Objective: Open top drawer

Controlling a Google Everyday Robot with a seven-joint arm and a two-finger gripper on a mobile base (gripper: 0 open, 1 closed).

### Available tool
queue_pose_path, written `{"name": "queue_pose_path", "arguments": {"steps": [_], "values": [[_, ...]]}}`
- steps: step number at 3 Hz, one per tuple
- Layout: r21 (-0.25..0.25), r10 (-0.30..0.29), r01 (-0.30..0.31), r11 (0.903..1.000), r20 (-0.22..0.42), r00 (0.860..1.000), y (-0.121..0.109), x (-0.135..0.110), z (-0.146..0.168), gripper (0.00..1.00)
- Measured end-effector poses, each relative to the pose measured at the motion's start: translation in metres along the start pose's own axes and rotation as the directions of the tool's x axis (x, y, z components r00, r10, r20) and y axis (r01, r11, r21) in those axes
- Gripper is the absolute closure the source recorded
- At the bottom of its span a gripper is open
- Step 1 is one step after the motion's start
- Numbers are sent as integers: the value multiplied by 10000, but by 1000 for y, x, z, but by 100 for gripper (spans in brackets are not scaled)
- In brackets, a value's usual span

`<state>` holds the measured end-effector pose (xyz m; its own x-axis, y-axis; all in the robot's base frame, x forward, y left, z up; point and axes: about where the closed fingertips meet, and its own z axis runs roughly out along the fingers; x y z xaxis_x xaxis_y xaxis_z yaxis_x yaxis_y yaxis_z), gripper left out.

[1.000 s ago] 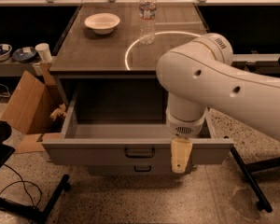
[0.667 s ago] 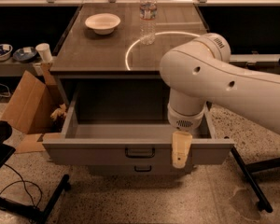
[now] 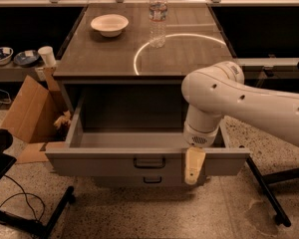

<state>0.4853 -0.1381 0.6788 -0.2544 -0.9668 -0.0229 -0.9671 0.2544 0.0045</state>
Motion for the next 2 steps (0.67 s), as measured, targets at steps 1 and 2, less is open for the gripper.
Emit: {"name": "queue_pose_path", "arguments": {"steps": [1, 2], "values": [[0, 0, 0, 10000, 0, 10000, 0, 0, 0, 0], [-582, -10, 10, 9983, 1, 10000, 17, 3, 22, 0]]}}
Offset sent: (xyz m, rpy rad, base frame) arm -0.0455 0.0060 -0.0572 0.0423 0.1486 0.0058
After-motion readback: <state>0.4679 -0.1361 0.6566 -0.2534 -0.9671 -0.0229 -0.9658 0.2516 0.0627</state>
